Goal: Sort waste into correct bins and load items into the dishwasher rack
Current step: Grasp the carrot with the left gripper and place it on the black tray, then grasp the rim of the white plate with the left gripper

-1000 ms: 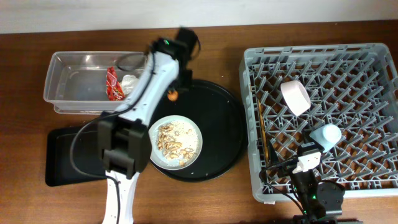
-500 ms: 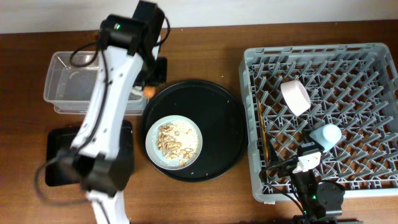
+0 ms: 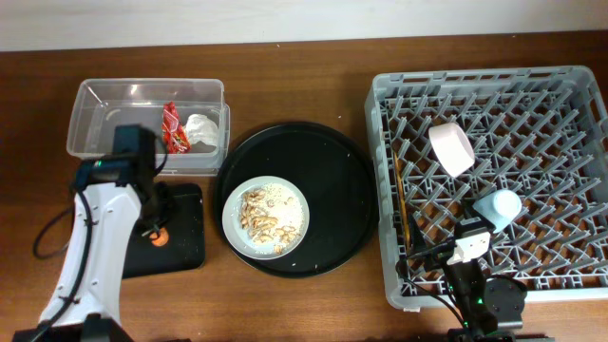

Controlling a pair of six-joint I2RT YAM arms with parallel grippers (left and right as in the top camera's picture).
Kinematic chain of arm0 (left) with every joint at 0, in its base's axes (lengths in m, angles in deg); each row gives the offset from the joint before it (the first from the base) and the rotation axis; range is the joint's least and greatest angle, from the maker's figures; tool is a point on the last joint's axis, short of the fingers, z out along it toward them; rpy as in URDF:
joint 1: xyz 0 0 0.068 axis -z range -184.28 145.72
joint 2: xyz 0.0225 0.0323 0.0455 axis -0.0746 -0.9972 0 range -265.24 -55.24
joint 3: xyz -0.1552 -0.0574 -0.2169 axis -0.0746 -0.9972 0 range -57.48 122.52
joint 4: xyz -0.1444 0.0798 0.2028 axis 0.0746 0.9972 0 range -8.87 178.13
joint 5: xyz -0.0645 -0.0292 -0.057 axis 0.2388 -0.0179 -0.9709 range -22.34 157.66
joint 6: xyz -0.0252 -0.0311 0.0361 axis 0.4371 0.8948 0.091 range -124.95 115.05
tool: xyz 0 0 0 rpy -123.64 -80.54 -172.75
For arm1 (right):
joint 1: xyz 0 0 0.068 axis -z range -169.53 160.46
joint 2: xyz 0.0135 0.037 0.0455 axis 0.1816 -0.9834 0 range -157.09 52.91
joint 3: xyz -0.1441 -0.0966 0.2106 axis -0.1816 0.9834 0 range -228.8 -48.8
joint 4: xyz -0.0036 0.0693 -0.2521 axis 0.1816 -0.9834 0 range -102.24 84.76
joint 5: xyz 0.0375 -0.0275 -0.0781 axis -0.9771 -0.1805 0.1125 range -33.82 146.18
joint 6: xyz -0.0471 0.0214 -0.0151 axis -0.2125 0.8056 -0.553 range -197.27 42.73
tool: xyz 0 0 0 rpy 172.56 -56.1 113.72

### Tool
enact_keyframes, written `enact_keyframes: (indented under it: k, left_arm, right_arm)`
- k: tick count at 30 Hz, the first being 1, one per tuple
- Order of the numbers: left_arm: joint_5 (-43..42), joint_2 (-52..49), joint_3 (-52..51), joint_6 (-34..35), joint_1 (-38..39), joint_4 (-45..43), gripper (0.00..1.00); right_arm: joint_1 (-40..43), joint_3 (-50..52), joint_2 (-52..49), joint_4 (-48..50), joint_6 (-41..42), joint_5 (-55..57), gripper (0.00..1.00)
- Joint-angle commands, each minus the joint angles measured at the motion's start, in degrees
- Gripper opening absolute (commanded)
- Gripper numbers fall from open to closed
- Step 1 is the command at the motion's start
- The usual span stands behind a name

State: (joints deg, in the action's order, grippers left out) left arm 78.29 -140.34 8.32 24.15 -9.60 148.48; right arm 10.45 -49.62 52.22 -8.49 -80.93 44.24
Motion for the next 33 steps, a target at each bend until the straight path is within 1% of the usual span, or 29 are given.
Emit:
enact_keyframes:
  k: [1, 2, 3, 4, 6, 9, 11, 14, 17, 18, 19, 20, 21, 22, 24, 29, 33]
  left_arm:
    - [-8.5, 0.7, -7.5, 1.3, -4.7, -9.9, 0.35]
    - [-11.5, 0.7, -8.1, 1.3, -4.9, -11.0, 0.52]
    - [-12.7, 0.7, -8.1, 1.3, -4.9, -11.0, 0.61]
    - [-13.5, 0.7, -8.1, 1.2, -4.9, -10.9, 0.65]
    - [-14.1, 1.0, -8.0, 0.6, -4.8, -10.4, 0.65]
    - [-14.3, 1.8, -6.4, -2.1, -3.2, -8.9, 0.65]
    - [-14.5, 2.6, -4.3, -3.4, -0.2, -7.8, 0.65]
    - [-17.1, 3.6, -1.5, -6.1, 6.6, -8.0, 0.65]
    - [-17.0, 3.6, -0.3, -8.5, 16.7, -9.3, 0.65]
    - [-16.7, 3.4, -0.3, -10.1, 20.4, -10.0, 0.59]
    - [-15.4, 3.1, -0.3, -11.7, 24.5, -10.4, 0.5]
    - [-13.6, 2.8, -0.3, -12.6, 27.8, -10.5, 0.45]
    - [-10.5, 2.3, -0.3, -13.0, 32.2, -10.5, 0.41]
    - [-9.1, 1.8, -0.3, -13.0, 35.4, -10.5, 0.38]
    - [-8.6, 0.9, -0.3, -13.0, 39.8, -10.6, 0.36]
    - [-5.6, -4.5, -0.4, -17.3, 46.7, -11.4, 0.36]
    - [-4.8, -9.9, -0.4, -17.5, 47.2, -11.5, 0.36]
  right_arm:
    - [0.4, 0.5, 0.4, 0.1, -0.2, -0.5, 0.98]
    - [0.4, 0.5, 0.4, 0.1, -0.2, -0.5, 0.98]
    - [0.4, 0.5, 0.4, 0.1, -0.2, -0.5, 0.98]
    - [0.4, 0.5, 0.4, 0.1, -0.2, -0.5, 0.98]
    - [0.4, 0.5, 0.4, 0.1, -0.2, -0.5, 0.98]
    - [0.4, 0.5, 0.4, 0.1, -0.2, -0.5, 0.98]
    - [0.4, 0.5, 0.4, 0.1, -0.2, -0.5, 0.98]
    - [0.4, 0.5, 0.4, 0.1, -0.2, -0.5, 0.98]
    - [0.4, 0.5, 0.4, 0.1, -0.2, -0.5, 0.98]
    - [0.4, 0.5, 0.4, 0.1, -0.2, -0.5, 0.98]
    - [0.4, 0.5, 0.4, 0.1, -0.2, -0.5, 0.98]
    - [0.4, 0.5, 0.4, 0.1, -0.2, -0.5, 0.98]
    - [0.4, 0.5, 0.4, 0.1, -0.2, -0.5, 0.98]
    - [0.4, 0.5, 0.4, 0.1, -0.2, -0.5, 0.98]
    - [0.4, 0.5, 0.4, 0.1, -0.2, -0.5, 0.98]
    - [0.4, 0.5, 0.4, 0.1, -0.2, -0.5, 0.98]
    - [0.4, 0.5, 0.4, 0.1, -0.2, -0.5, 0.98]
